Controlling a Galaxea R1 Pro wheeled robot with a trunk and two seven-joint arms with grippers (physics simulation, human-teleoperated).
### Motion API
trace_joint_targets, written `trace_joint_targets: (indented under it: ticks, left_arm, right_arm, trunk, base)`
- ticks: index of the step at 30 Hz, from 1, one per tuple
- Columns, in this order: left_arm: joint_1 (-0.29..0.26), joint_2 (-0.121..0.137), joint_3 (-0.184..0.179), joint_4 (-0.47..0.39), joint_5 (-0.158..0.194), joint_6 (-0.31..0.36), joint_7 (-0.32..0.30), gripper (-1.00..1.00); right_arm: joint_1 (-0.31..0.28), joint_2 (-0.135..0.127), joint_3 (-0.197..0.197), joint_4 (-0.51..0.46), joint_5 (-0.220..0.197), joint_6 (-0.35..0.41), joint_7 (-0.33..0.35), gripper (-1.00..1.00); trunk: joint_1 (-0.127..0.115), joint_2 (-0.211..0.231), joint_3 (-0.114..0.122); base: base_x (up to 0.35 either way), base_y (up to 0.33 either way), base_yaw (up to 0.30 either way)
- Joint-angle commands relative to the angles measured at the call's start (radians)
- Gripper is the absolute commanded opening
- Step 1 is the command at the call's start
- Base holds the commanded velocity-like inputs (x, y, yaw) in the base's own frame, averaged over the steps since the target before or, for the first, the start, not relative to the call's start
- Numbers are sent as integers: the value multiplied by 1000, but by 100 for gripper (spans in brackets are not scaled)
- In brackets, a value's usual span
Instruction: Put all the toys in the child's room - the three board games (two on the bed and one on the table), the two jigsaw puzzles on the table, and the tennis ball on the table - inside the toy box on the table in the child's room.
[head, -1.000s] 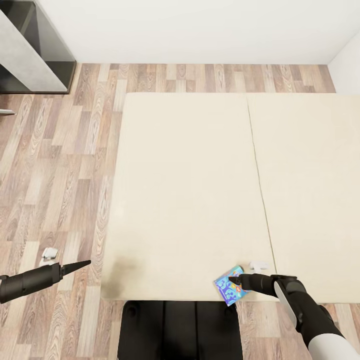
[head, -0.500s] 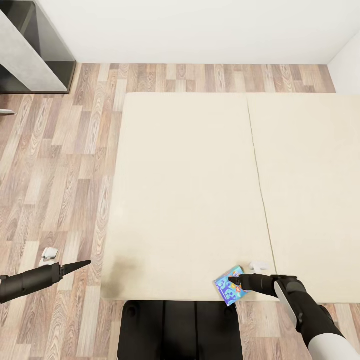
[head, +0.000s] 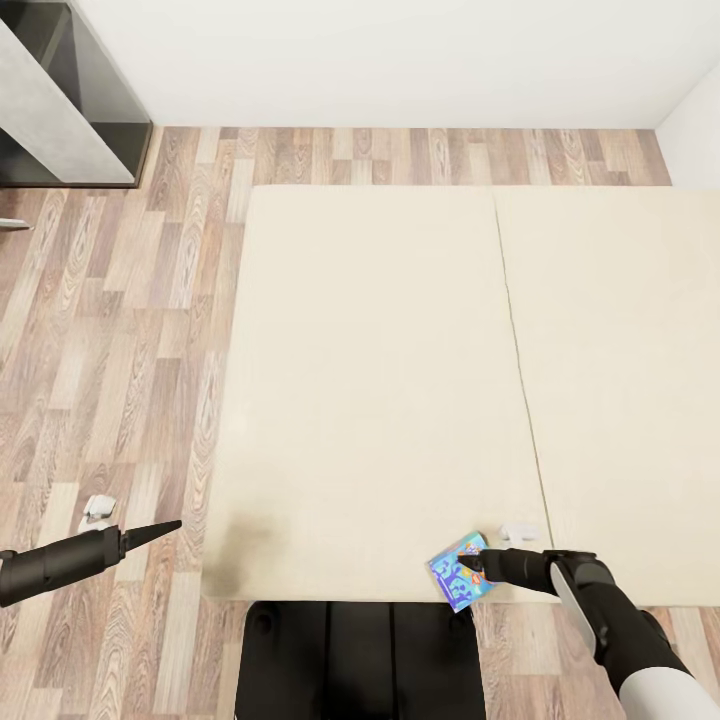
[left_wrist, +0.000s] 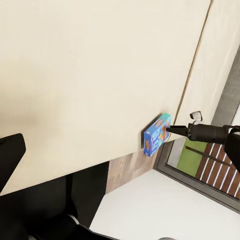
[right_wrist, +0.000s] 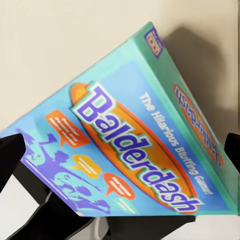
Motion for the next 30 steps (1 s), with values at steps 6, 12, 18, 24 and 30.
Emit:
trace_joint_targets:
  ticks: [6,12,18,24,30]
  left_arm:
    - [0,0,0,0,1,10,-3,100]
    - [0,0,0,0,1,10,-3,100]
    - [0,0,0,0,1,10,-3,100]
    - [0,0,0,0,1,10,-3,100]
    - [0,0,0,0,1,10,-3,100]
  right_arm:
    - [0,-6,-1,4,-8,10,1,100]
    - [0,-8,-1,6,-8,14,1,100]
    - [0,-9,-1,7,-8,23,1,100]
    - [0,-9,0,8,-8,31,1,100]
    - [0,-10,1,8,-7,36,2,100]
  trunk:
    - [1,-2,-1]
    - [1,-2,-1]
    - [1,-2,-1]
    - [1,-2,-1]
    - [1,-2,-1]
  base:
    - [0,0,0]
    - [0,0,0]
    - [0,0,0]
    - [0,0,0]
    - [0,0,0]
